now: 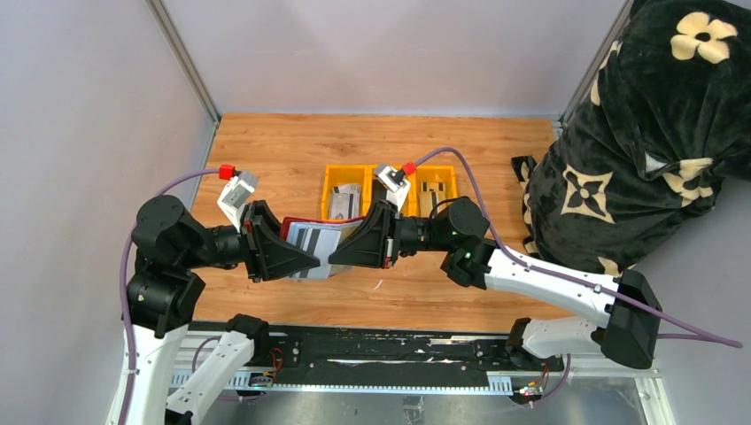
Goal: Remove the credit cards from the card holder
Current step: Remove the credit card from the card holder.
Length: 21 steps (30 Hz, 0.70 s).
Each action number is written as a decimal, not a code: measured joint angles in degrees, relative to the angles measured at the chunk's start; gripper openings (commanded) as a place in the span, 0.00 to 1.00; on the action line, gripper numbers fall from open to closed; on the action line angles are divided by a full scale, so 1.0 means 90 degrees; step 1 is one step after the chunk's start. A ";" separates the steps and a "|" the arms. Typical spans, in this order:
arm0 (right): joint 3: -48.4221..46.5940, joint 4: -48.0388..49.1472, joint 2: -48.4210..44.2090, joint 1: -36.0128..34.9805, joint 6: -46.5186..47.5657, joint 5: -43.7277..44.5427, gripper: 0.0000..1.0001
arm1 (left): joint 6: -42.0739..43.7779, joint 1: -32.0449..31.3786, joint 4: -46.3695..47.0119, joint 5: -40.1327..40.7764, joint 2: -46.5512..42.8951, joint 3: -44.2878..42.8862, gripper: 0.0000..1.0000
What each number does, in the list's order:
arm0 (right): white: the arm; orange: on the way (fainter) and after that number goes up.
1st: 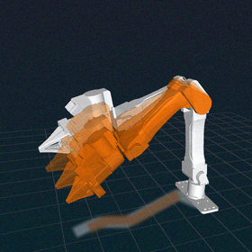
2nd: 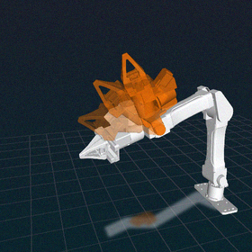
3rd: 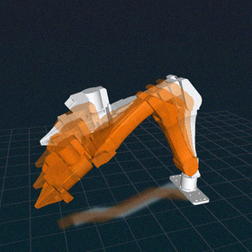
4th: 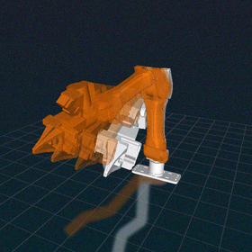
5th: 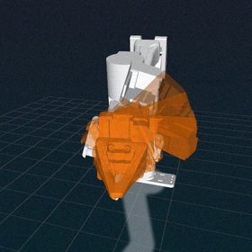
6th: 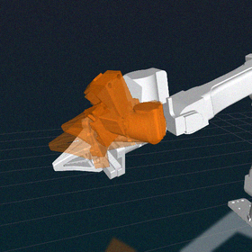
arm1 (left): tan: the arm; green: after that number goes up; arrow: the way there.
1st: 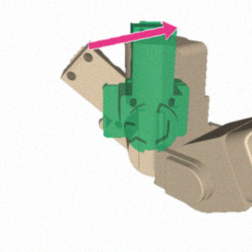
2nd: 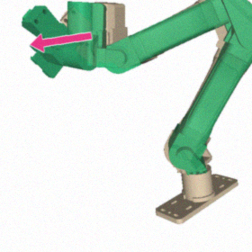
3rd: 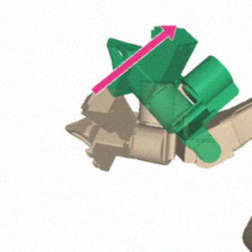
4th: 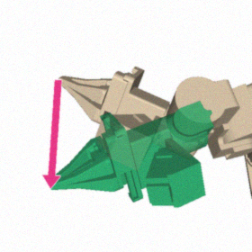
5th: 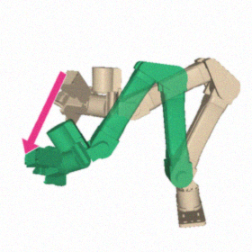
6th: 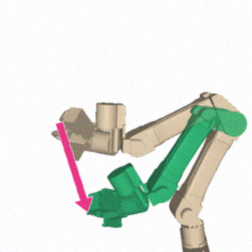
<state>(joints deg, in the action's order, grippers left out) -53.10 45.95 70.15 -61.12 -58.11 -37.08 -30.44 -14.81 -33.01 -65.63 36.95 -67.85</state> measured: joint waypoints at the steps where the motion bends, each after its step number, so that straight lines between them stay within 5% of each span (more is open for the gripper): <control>1: 0.0000 0.0007 0.0017 0.0000 -0.0024 -0.0002 0.00 | -0.0002 0.0000 0.0000 -0.0019 -0.0012 0.0005 0.31; 9: 0.0223 0.0187 -0.0231 0.0002 -0.0053 0.0002 0.00 | -0.0316 0.0000 0.0289 -0.0265 -0.0032 0.0102 0.34; 21: 0.0687 0.0393 -0.0658 0.0019 -0.0046 0.0080 0.00 | -0.0882 0.0000 0.0760 -0.0333 -0.0095 0.0221 0.17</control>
<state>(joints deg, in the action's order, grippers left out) -46.92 49.50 64.23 -60.95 -58.52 -36.36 -38.37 -14.81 -26.17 -68.62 36.10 -65.87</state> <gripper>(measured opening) 0.007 0.224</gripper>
